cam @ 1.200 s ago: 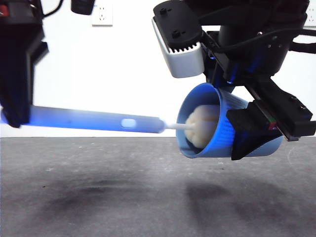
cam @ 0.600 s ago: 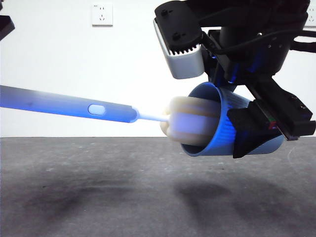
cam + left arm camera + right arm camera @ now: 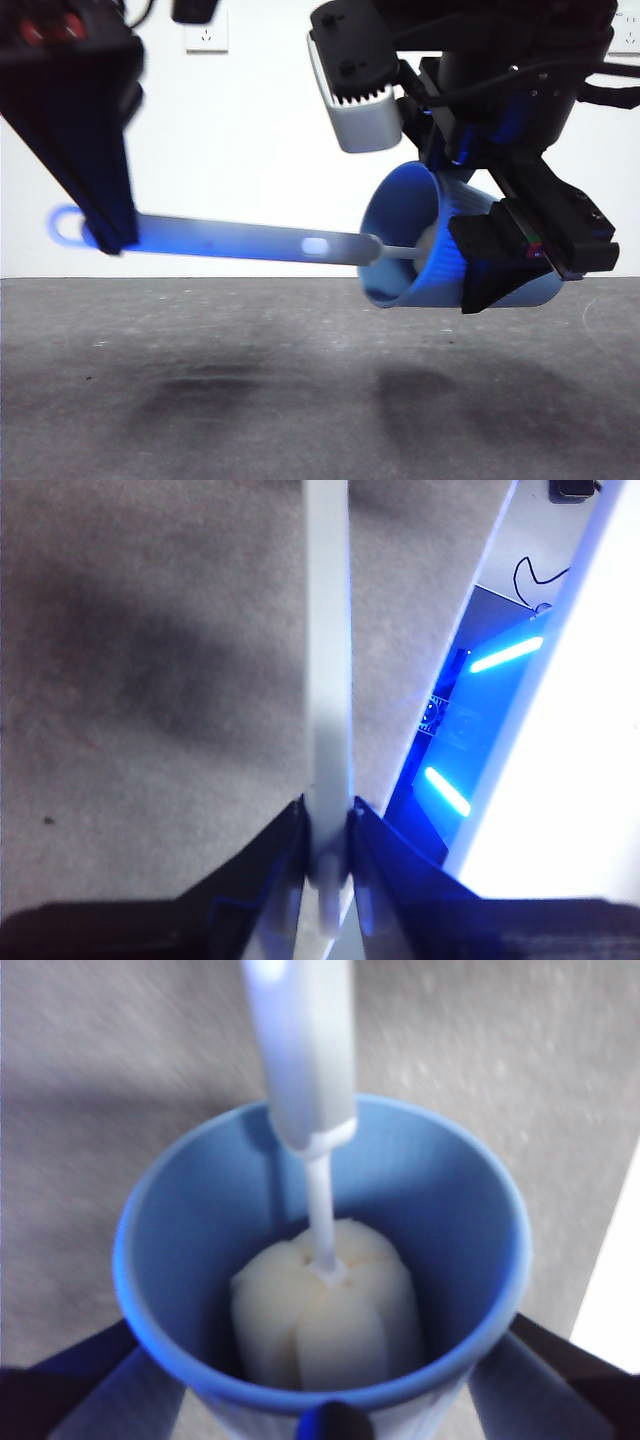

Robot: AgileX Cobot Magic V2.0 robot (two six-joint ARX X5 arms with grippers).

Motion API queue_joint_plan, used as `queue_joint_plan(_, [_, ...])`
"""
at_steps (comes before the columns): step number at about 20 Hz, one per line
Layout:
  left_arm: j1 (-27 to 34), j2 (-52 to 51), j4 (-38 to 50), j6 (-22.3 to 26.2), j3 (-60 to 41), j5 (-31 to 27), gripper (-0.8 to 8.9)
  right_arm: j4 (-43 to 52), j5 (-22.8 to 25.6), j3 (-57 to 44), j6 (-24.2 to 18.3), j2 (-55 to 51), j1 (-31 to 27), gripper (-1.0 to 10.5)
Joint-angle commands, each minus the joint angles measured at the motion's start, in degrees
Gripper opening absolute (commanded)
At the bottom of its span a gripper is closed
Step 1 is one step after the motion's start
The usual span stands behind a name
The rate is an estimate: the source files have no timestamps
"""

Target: Pick up the cup brush,pick up the cup,insert the brush into the cup,clean the cup,put the cup brush back,put the cup back to the fixed position on the table

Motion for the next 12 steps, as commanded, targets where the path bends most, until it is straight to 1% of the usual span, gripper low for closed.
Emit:
queue_joint_plan(1, [0.00, 1.44, 4.17, -1.79, -0.11, 0.44, -0.09, 1.18, -1.01, 0.07, 0.90, 0.31, 0.48, -0.2])
queue_joint_plan(4, [0.31, 1.03, 3.06, -1.99, -0.11, -0.31, -0.08, 1.18, -0.96, 0.07, 0.92, 0.31, 0.39, -0.2])
queue_joint_plan(6, [1.60, -0.22, 0.87, -2.03, -0.11, -3.65, -0.08, 1.18, -0.94, 0.07, 1.92, 0.31, 0.42, -0.2])
queue_joint_plan(7, [2.01, -0.90, -0.26, -2.08, -0.11, -4.42, -0.09, 1.16, -0.94, 0.07, 2.34, 0.31, 0.35, -0.2])
queue_joint_plan(12, [4.90, -7.21, -6.19, -1.95, -0.11, -5.51, -0.09, 1.18, -0.83, 0.07, 3.82, 0.13, -0.07, -0.2])
